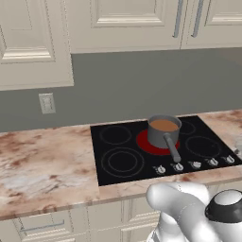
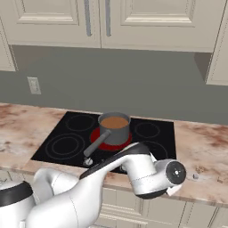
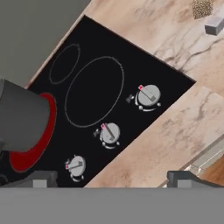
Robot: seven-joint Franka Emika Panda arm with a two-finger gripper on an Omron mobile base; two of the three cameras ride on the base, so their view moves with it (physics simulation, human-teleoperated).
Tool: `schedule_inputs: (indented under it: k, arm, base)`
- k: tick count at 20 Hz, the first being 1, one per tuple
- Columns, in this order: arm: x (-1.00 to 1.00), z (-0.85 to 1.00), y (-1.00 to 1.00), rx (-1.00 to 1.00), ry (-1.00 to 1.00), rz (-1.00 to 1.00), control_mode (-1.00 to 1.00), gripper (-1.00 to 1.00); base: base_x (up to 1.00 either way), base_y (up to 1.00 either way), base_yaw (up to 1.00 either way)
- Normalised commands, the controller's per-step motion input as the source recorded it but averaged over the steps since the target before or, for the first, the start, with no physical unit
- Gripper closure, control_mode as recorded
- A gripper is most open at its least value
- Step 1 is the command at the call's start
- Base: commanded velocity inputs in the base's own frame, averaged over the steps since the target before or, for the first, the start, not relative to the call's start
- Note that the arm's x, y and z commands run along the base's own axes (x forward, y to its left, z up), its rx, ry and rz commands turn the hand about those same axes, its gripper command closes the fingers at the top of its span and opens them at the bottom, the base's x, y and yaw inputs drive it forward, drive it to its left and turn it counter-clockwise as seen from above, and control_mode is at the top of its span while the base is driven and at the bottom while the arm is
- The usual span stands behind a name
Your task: Pick up the sugar cube(s) and place them in the saucepan with hot chocolate.
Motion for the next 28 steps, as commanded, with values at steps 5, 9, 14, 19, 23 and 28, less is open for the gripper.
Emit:
schedule_inputs:
  k: [5, 9, 14, 19, 23, 28]
  arm:
    - [-0.01, 0.23, 0.0, -0.06, -0.01, 0.0, -1.0, -1.0]
    - [0.27, 0.0, 0.0, -0.14, 0.2, -0.02, -1.0, -1.0]
    - [0.72, -0.02, -0.01, -0.18, 0.37, -0.01, -1.0, -1.0]
    - [0.89, 0.0, -0.21, -0.08, 0.39, 0.04, -1.0, -1.0]
    - [0.7, -0.22, -0.38, 0.0, 0.29, 0.05, -1.0, -1.0]
    - [0.51, -0.29, -0.5, 0.0, 0.06, 0.0, -1.0, -1.0]
  base:
    - [0.0, 0.0, 0.0]
    - [0.0, 0.0, 0.0]
    - [0.0, 0.0, 0.0]
    - [0.0, 0.0, 0.0]
    - [0.0, 0.0, 0.0]
    - [0.0, 0.0, 0.0]
